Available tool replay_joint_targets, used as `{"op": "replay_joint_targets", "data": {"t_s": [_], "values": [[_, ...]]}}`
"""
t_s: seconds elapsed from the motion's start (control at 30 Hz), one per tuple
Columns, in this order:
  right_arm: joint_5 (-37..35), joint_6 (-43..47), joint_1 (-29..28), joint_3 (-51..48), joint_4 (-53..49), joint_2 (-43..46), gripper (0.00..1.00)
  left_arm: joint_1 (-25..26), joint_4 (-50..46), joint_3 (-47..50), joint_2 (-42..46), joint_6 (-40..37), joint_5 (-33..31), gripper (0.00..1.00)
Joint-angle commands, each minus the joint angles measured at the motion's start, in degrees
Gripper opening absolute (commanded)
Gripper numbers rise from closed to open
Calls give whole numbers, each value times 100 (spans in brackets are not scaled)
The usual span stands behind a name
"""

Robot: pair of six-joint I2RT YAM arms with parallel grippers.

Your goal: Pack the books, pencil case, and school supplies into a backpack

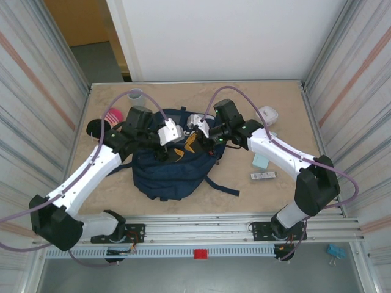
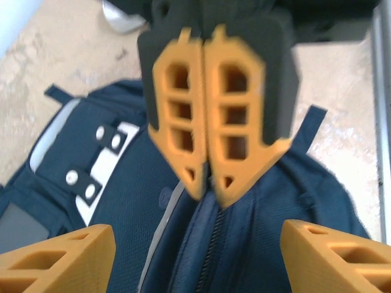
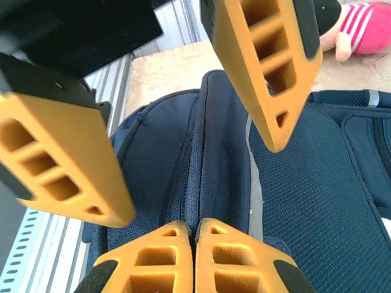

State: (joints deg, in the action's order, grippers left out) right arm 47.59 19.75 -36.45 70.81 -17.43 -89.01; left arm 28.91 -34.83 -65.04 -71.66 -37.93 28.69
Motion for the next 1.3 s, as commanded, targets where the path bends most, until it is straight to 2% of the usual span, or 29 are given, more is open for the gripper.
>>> {"op": "replay_joint_targets", "data": {"t_s": [0.0,0.07,0.17,0.23,0.3,0.33,0.37,0.43,0.5,0.57,0.67,0.8,0.93,1.03,1.27], "values": [[385,-173,-65,70,519,271,0,27,-270,-168,-151,-295,-563,72],[394,-173,-108,94,548,285,0,2,-266,-197,-319,-419,-639,68],[450,-173,-147,125,557,327,0,-54,-344,-322,-585,-648,-513,47],[467,-211,-136,97,589,390,0,-114,-429,-358,-658,-905,-193,29],[476,-309,-43,-24,645,498,13,-241,-366,-300,-630,-1045,127,5],[515,-391,61,-140,685,573,25,-329,-306,-244,-583,-1092,340,0],[571,-514,201,-283,719,647,37,-421,-218,-177,-500,-1133,591,0],[681,-776,556,-616,782,810,52,-561,0,2,-313,-1164,1023,0],[788,-1037,983,-1012,838,951,61,-655,257,177,-162,-1104,1349,0],[815,-1122,1389,-1361,742,1026,65,-696,405,273,-79,-1026,1545,0],[906,-1006,1782,-1567,312,911,69,-720,465,324,-76,-990,1711,0],[1303,-1046,2035,-1460,-53,403,71,-728,526,338,-76,-937,1822,0],[1550,-1199,2008,-1172,-76,-228,72,-737,556,322,-34,-895,1896,0],[1453,-1159,1941,-1021,-39,-567,72,-753,574,326,5,-865,1953,0],[1455,-1035,1732,-791,90,-925,72,-764,615,342,61,-806,2046,0]]}}
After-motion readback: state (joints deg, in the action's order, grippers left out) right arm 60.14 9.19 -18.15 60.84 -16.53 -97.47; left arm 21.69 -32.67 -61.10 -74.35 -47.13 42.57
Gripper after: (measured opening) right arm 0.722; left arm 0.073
